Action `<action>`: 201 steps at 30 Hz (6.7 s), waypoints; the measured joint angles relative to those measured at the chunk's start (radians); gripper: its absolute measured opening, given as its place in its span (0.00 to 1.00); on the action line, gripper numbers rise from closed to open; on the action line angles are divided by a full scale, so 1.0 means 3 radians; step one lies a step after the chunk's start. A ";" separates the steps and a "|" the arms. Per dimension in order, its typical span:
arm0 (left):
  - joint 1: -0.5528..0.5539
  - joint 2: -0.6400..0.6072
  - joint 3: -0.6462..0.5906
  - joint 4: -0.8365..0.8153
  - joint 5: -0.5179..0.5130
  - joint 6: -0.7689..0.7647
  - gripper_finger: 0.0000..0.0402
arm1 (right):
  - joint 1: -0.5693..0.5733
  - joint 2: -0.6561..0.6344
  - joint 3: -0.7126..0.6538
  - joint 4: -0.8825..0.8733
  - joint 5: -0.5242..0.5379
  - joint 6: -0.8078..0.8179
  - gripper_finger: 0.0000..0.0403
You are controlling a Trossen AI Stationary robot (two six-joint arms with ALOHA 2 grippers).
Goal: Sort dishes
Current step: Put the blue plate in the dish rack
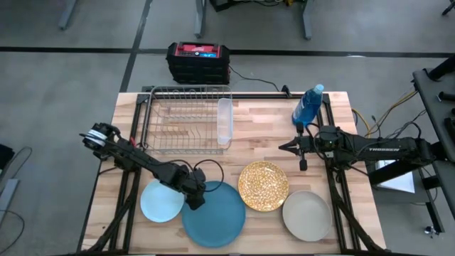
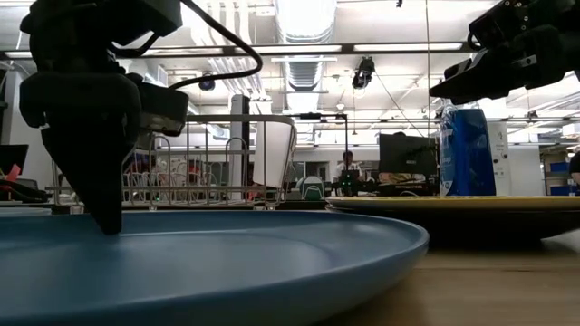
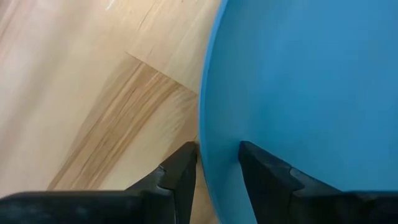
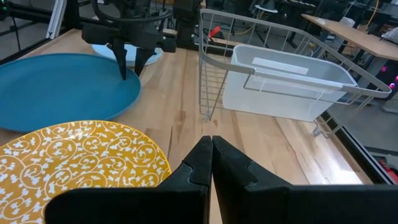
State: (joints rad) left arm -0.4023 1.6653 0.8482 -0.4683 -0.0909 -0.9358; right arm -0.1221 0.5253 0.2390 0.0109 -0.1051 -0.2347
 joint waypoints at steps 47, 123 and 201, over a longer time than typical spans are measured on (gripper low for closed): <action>-0.0022 0.0013 0.2079 -0.2327 -0.0755 0.0472 0.00 | 0.0022 0.0023 0.0187 -0.0051 -0.0616 0.1287 0.01; -0.0239 0.0280 0.2827 -0.2700 -0.2316 0.0617 0.00 | 0.0887 0.3151 0.1799 0.0519 0.0010 0.1627 0.46; -0.0894 0.0548 0.3560 -0.2707 -0.3864 0.3529 0.00 | 0.1520 0.1157 0.1698 -0.1597 0.1484 0.1415 0.56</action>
State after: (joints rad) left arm -0.6705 1.8296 1.9163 -1.2803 -1.2501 0.1230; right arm 0.3338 0.8725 0.7483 -0.4681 0.3402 0.1898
